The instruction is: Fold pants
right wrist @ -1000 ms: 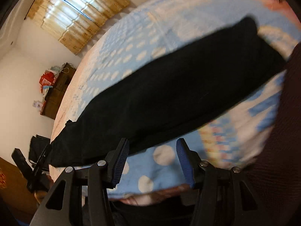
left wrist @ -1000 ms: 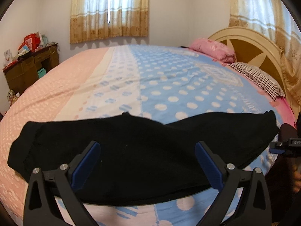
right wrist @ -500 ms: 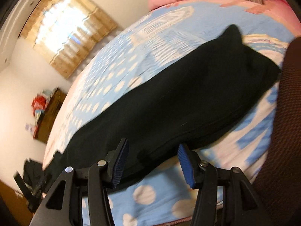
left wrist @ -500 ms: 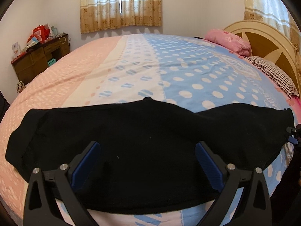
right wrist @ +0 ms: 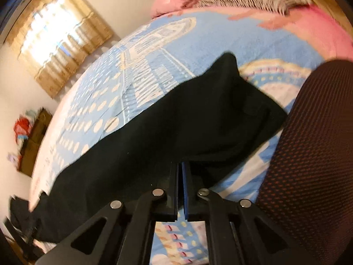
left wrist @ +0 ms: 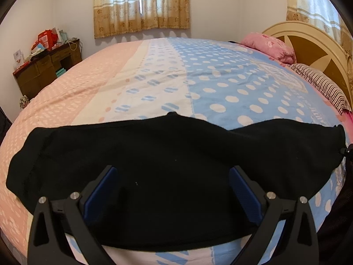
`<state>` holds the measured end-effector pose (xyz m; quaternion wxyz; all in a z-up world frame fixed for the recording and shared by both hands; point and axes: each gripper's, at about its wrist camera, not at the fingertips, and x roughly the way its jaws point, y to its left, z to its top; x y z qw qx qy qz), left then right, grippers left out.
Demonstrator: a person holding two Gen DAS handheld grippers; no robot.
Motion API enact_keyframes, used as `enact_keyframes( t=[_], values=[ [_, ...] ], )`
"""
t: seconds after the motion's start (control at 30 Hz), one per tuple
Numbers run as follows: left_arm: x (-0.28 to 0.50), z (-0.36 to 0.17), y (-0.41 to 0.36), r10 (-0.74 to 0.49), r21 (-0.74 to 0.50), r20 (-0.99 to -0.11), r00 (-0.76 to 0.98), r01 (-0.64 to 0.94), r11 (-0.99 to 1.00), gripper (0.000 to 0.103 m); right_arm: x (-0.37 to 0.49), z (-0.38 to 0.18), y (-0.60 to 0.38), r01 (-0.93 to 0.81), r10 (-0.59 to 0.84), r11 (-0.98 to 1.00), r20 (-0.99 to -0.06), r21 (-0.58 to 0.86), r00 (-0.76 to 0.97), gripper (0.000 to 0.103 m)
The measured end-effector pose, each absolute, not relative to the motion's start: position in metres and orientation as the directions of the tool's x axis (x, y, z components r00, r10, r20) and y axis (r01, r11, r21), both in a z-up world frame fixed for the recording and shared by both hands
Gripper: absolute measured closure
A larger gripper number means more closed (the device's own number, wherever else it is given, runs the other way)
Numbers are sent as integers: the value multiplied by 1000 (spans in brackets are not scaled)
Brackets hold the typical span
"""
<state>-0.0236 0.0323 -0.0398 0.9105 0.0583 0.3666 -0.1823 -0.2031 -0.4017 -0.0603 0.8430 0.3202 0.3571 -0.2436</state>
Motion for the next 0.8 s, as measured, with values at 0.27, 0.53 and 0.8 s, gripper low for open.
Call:
enact_keyframes(
  t=[0.27, 0.53, 0.8],
  values=[
    [-28, -30, 13, -324, -10, -680, 657, 434, 901, 0, -224, -61, -413, 655, -126, 659, -805, 369, 580, 100],
    [-34, -16, -26, -415, -31, -659, 628, 528, 849, 0, -253, -13, -444, 612, -162, 673, -725, 415, 670, 99],
    [-42, -8, -82, -494, -45, -651, 577, 620, 783, 0, -229, -25, -503, 658, -169, 697, -827, 284, 536, 99]
  ],
)
